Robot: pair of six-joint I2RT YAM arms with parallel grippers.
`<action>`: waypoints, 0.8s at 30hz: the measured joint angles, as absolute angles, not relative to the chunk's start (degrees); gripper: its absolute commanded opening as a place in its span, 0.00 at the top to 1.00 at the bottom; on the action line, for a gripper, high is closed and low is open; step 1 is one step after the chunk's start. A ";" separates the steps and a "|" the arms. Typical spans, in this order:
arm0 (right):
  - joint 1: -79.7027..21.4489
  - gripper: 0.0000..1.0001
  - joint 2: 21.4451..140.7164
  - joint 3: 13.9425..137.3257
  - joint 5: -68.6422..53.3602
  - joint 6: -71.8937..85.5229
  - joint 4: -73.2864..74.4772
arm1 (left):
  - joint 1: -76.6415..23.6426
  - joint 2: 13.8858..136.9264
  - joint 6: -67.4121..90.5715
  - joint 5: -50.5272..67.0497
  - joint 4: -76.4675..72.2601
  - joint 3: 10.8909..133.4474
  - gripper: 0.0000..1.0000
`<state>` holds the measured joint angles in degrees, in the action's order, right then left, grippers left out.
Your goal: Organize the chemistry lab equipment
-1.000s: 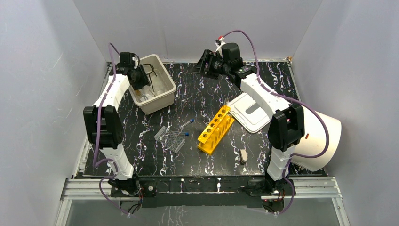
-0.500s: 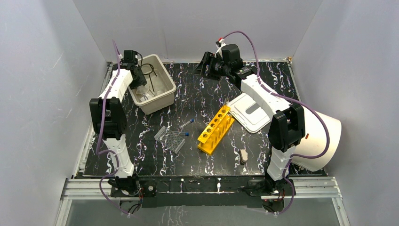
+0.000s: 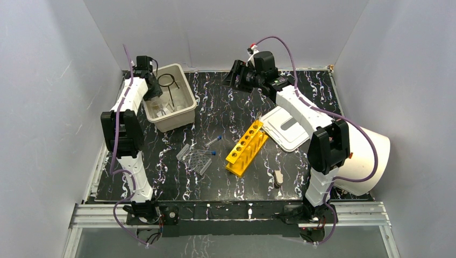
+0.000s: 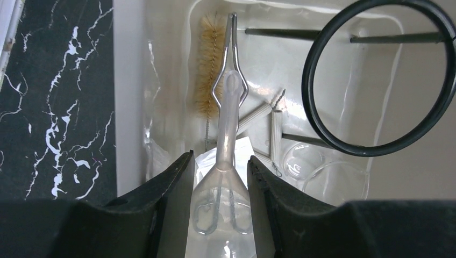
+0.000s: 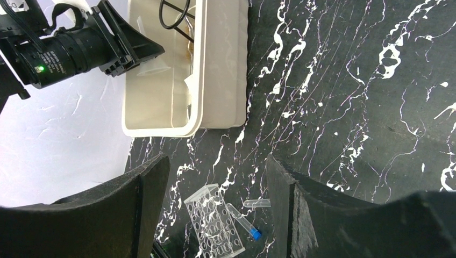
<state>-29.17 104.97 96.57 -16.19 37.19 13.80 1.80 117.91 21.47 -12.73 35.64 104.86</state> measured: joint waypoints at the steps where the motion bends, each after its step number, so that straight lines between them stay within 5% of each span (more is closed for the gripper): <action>1: -29.17 0.26 104.77 96.44 -16.14 37.19 13.93 | 1.91 117.91 21.45 -12.80 35.66 105.23 0.67; 24: -31.07 0.25 100.20 93.82 -14.09 35.27 16.49 | 2.15 116.11 20.14 -9.69 36.91 105.91 0.37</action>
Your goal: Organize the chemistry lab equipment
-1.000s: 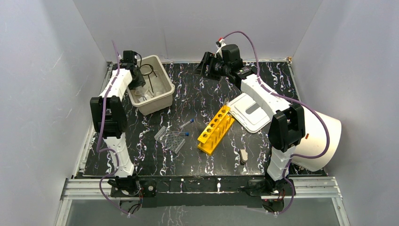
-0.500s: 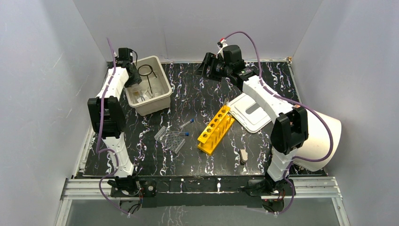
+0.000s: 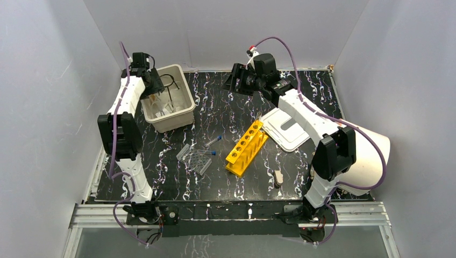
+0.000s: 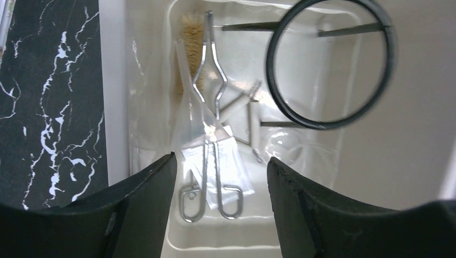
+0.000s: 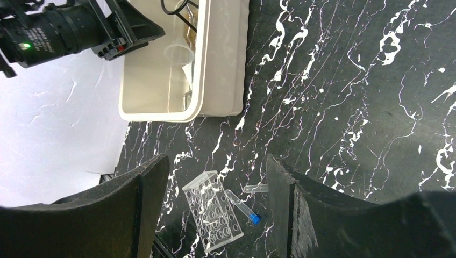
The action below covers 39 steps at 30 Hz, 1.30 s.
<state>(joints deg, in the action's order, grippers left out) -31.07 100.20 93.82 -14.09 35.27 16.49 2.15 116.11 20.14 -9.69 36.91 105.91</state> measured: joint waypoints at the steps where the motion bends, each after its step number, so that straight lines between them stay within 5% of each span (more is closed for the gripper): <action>1: -31.27 0.25 100.12 93.82 -14.02 34.96 16.62 | 2.15 115.39 20.12 -8.84 37.04 105.91 0.35; 12: -40.16 0.13 100.88 95.83 -6.33 24.43 21.89 | 2.13 89.23 19.35 6.68 33.30 95.02 0.02; 23: -52.77 0.13 107.31 97.45 4.60 14.63 32.10 | 1.61 73.36 15.94 12.97 33.67 81.93 0.02; 31: -53.47 0.32 109.49 99.55 6.57 15.75 36.77 | 0.93 71.16 16.32 13.63 34.48 77.17 0.08; 39: -54.39 0.35 118.58 104.60 7.86 21.82 38.33 | 0.93 70.41 19.97 12.95 34.72 75.94 0.11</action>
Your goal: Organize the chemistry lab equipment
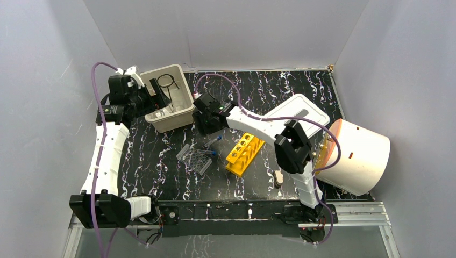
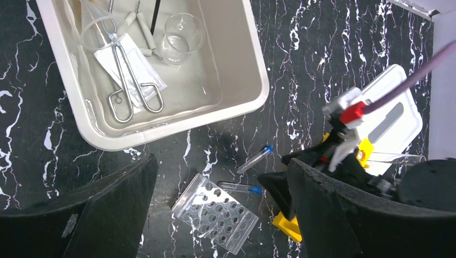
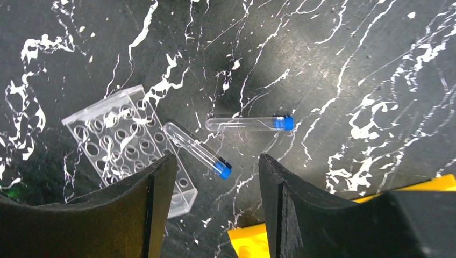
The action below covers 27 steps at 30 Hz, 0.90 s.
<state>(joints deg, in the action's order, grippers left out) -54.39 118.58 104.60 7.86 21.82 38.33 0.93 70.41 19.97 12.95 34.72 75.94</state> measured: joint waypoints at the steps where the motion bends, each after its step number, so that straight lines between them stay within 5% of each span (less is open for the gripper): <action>1: -54.57 0.36 119.94 105.75 8.29 22.74 38.65 | 0.69 70.41 20.25 12.86 34.76 75.85 0.11; 11: -55.57 0.33 131.31 119.33 19.40 37.69 53.04 | -2.17 70.48 21.02 11.49 34.83 75.81 0.11; 27: -50.68 0.37 132.31 114.83 16.34 55.20 56.51 | -5.15 72.10 20.10 7.94 35.31 76.09 0.10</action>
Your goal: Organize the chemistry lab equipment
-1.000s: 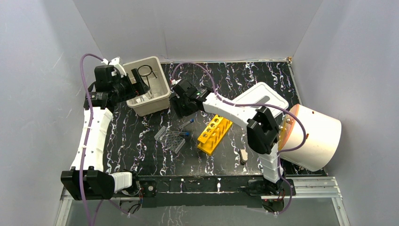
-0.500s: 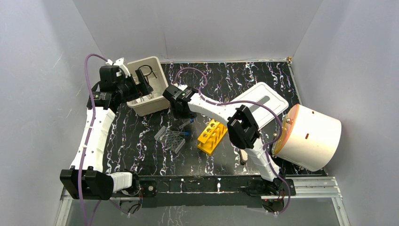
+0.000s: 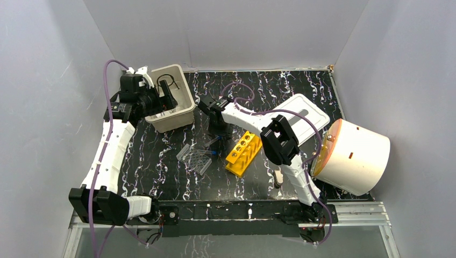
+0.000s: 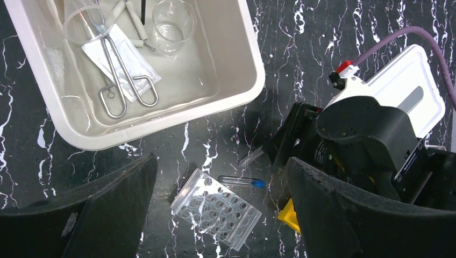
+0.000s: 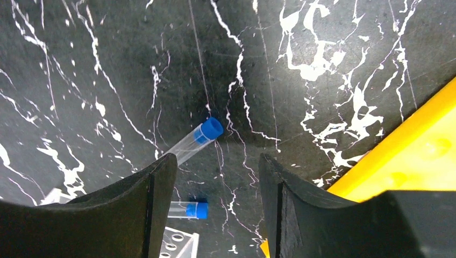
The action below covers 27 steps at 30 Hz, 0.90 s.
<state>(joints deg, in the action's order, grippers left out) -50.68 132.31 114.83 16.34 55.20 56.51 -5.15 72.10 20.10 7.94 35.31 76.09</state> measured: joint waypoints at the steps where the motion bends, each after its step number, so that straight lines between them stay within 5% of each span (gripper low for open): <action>1: -50.35 0.38 132.38 114.83 16.16 56.07 56.36 | -5.26 72.16 20.03 7.88 35.44 76.29 0.10; 10: -49.39 0.43 134.41 116.62 15.20 59.59 55.40 | -5.76 72.62 19.40 6.55 36.12 77.01 0.09; 18: -49.39 0.65 136.57 119.22 14.55 60.01 55.83 | -5.76 72.66 19.05 6.09 36.12 77.01 0.09; 27: -49.39 0.76 140.29 125.80 14.96 58.74 58.63 | -6.09 72.99 19.07 6.28 36.16 77.25 0.09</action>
